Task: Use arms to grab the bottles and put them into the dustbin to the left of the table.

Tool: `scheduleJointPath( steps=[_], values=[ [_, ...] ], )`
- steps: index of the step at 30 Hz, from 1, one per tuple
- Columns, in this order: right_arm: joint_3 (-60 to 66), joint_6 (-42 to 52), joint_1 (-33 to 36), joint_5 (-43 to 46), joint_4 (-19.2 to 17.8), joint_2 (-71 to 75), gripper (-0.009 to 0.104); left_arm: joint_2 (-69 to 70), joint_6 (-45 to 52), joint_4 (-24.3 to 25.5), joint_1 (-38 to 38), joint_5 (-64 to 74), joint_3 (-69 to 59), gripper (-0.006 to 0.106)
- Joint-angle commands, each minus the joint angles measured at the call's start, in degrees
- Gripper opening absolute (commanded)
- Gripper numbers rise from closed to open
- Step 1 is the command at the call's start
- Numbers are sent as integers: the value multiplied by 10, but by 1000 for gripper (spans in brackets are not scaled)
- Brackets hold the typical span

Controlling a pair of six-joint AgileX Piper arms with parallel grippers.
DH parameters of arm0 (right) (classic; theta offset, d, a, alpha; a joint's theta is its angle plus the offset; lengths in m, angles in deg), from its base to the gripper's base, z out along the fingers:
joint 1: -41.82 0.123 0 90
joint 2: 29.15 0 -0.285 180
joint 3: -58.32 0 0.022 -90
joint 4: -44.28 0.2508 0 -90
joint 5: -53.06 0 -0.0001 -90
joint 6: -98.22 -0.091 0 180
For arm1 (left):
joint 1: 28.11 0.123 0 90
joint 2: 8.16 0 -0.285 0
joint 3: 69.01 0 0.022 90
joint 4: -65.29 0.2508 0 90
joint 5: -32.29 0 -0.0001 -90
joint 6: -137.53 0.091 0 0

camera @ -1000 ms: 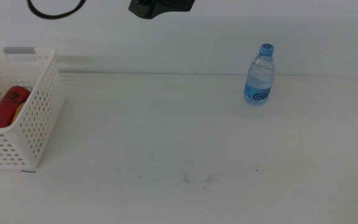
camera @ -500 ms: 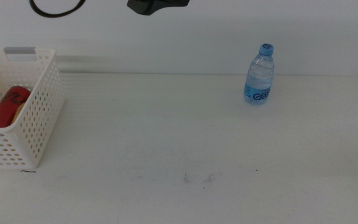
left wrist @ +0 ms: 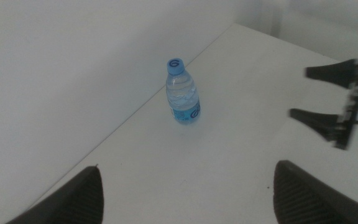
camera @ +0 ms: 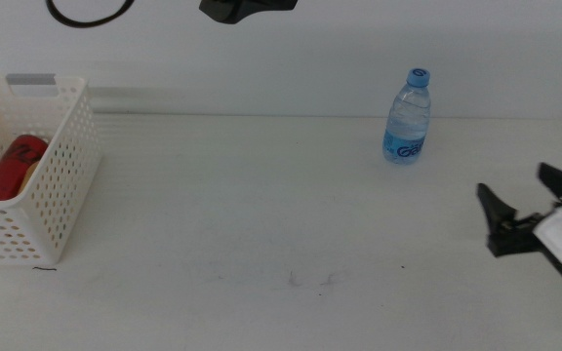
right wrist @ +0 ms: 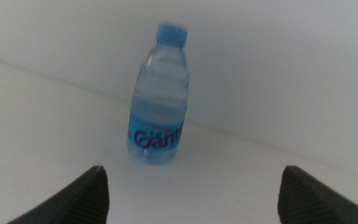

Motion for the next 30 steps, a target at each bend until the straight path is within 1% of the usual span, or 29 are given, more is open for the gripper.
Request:
scheduleJointPath(
  steps=[1, 9, 11, 14, 15, 19, 26, 28, 29, 30],
  values=[
    [-41, -8, -4, 20, -10, -65, 77, 2, -2, 3, -1, -8, 0, 94],
    [-199, -137, 5, 20, -5, -231, 77, 2, -2, 3, -1, -8, 0, 94],
    [-234, -161, 13, 20, -6, -255, 77, 2, -2, 3, -1, -8, 0, 94],
    [-292, -169, 30, 20, -12, -285, 77, 2, -2, 3, -1, -8, 0, 94],
    [-314, -169, 36, 8, -14, -294, 77, 2, -2, 3, -1, -8, 0, 94],
    [-405, -171, 54, -94, -28, -328, 77, 2, -2, 3, -1, -8, 0, 94],
    [-547, -169, 63, -171, -23, -391, 76, 2, -2, 3, -1, -8, 0, 94],
    [-581, -169, 64, -198, -22, -403, 71, 2, -2, 3, -1, -8, 0, 94],
    [-592, -169, 64, -210, -23, -406, 63, 2, -2, 3, -1, -8, 0, 94],
    [-600, -169, 67, -228, -23, -407, 52, 2, -2, 3, -1, -8, 0, 94]
  ],
)
